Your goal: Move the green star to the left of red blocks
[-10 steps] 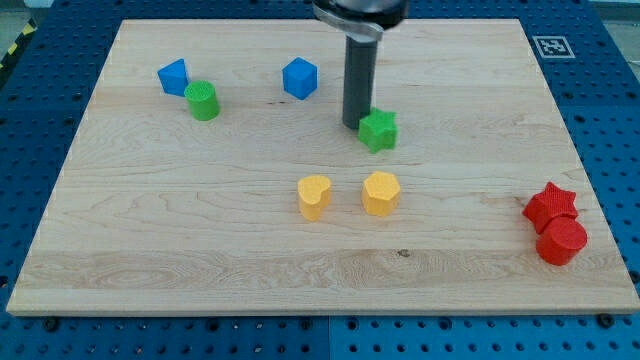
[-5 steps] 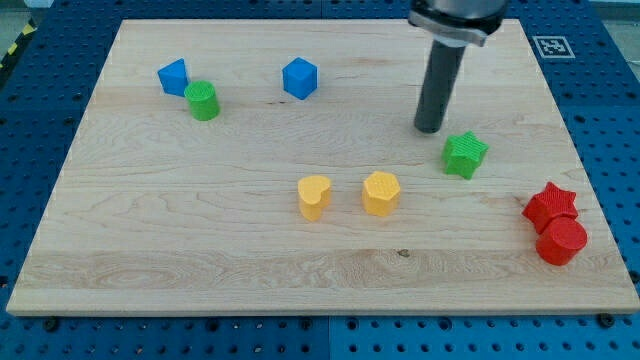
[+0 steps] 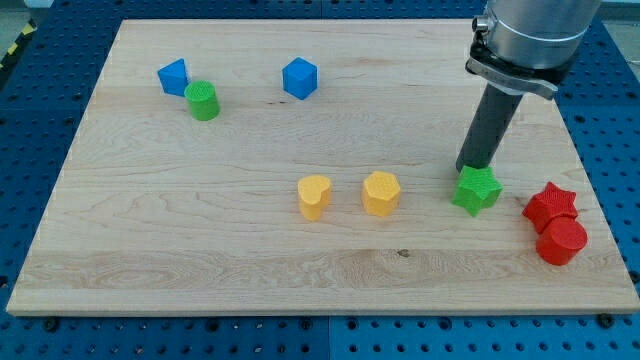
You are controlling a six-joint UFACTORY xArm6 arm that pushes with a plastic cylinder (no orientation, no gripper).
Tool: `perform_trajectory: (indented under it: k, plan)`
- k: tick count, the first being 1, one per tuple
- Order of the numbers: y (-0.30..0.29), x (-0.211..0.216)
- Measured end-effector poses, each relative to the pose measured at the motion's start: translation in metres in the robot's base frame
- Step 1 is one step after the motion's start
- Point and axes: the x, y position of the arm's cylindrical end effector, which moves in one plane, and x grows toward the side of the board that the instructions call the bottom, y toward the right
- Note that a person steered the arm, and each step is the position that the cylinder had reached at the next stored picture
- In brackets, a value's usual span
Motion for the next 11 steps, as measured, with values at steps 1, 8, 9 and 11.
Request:
perform_trajectory:
  k: [1,8,9,11]
  plan:
    - [-0.013,0.004]
    - [-0.030,0.093]
    - [-0.011,0.090]
    - [-0.002,0.089]
